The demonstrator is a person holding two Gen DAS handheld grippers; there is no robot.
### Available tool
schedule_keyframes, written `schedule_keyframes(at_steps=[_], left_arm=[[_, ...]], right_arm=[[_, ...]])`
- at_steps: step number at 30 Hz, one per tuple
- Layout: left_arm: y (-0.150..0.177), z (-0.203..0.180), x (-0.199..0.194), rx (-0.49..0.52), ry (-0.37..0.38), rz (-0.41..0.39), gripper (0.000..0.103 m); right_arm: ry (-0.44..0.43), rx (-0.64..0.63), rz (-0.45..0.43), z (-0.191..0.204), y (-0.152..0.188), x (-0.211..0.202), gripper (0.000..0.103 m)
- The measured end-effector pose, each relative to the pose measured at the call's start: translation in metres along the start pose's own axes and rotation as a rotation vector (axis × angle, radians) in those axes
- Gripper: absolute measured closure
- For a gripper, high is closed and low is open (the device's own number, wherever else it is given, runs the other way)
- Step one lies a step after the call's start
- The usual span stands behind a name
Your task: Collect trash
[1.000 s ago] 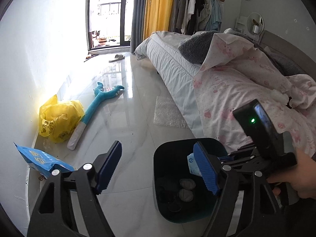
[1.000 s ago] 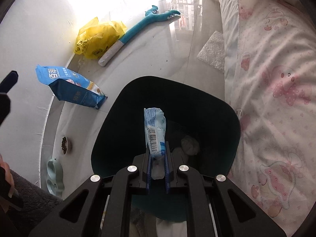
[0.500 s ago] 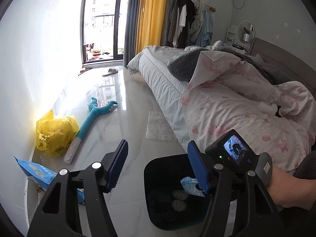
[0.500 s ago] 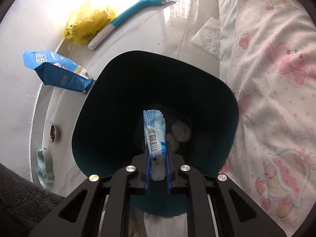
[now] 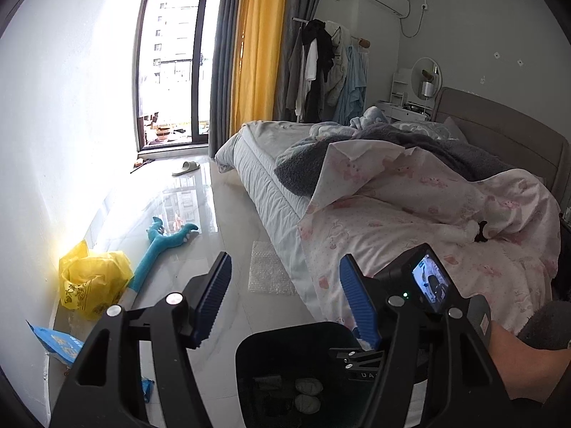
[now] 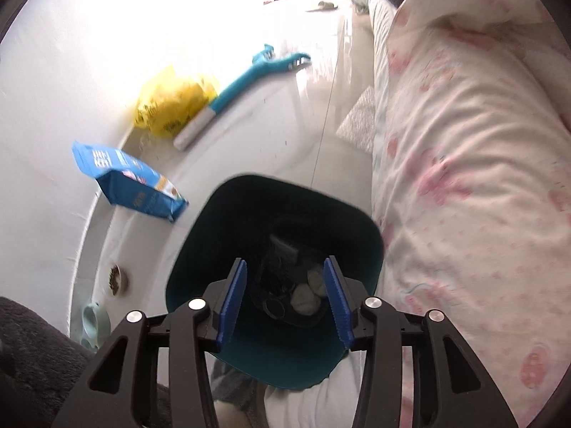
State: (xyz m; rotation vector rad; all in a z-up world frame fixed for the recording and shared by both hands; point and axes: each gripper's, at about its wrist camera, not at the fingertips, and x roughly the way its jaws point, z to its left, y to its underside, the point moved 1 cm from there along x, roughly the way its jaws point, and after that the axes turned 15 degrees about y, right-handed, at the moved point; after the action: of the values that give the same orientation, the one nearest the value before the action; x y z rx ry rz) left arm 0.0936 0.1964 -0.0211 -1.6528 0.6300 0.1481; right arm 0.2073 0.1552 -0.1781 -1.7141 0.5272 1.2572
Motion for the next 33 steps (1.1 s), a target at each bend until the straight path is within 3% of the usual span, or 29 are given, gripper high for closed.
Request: schedule_keyframes(at_steps=[9, 16, 20, 26, 33], left_arm=[[-0.020, -0.023, 0.018, 0.008, 0.048, -0.023, 0.026], [-0.033, -0.040, 0.036, -0.030, 0.110, -0.034, 0.016], [-0.041, -0.051, 0.044, -0.031, 0.128, -0.055, 0.011], [-0.046, -0.066, 0.064, -0.044, 0.153, -0.050, 0.008], [-0.051, -0.089, 0.090, -0.017, 0.196, -0.022, 0.007]], right_arm=[[0.010, 0.076, -0.208, -0.043, -0.007, -0.058, 0.043], [0.108, 0.099, -0.316, -0.081, -0.004, -0.085, 0.040], [0.155, 0.130, -0.371, -0.104, 0.002, -0.100, 0.030], [0.203, 0.145, -0.428, -0.134, 0.009, -0.119, 0.024], [0.230, 0.130, -0.413, -0.175, 0.018, -0.117, 0.021]])
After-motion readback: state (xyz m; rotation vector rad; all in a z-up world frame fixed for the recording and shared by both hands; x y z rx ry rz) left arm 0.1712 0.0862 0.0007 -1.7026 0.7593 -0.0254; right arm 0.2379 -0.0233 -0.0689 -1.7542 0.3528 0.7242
